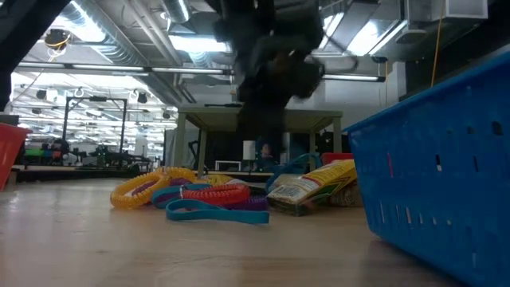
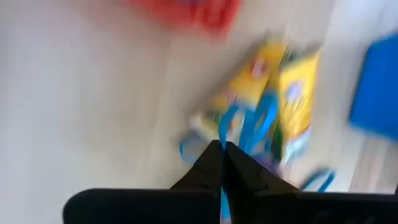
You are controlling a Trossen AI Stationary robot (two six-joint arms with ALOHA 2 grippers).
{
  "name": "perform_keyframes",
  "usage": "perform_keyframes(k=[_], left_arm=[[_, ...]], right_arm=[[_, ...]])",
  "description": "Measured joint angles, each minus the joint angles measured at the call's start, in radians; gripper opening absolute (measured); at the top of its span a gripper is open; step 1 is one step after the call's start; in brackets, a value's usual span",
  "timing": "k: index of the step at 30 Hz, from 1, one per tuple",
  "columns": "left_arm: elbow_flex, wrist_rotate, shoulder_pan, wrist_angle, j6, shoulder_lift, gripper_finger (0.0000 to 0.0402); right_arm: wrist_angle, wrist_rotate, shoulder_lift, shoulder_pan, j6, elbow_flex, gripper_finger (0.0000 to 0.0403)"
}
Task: Pick & Place Office Desk Supplies
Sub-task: Put the blue rubber band into the red basket
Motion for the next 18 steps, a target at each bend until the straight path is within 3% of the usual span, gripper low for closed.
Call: perform_keyframes(k=[10, 18], left_arm=[[0.235, -0.010, 0.039, 0.069, 0.023, -0.001, 0.0003], [0.243, 0.006, 0.093, 0.236, 0.033, 0.051, 0.0003]], right_arm=[[0.000, -0.001, 0.000, 0.000, 0.000, 0.000, 0.0114], [0.001, -0.001, 0.000, 0.000, 0.001, 0.000, 0.0114]])
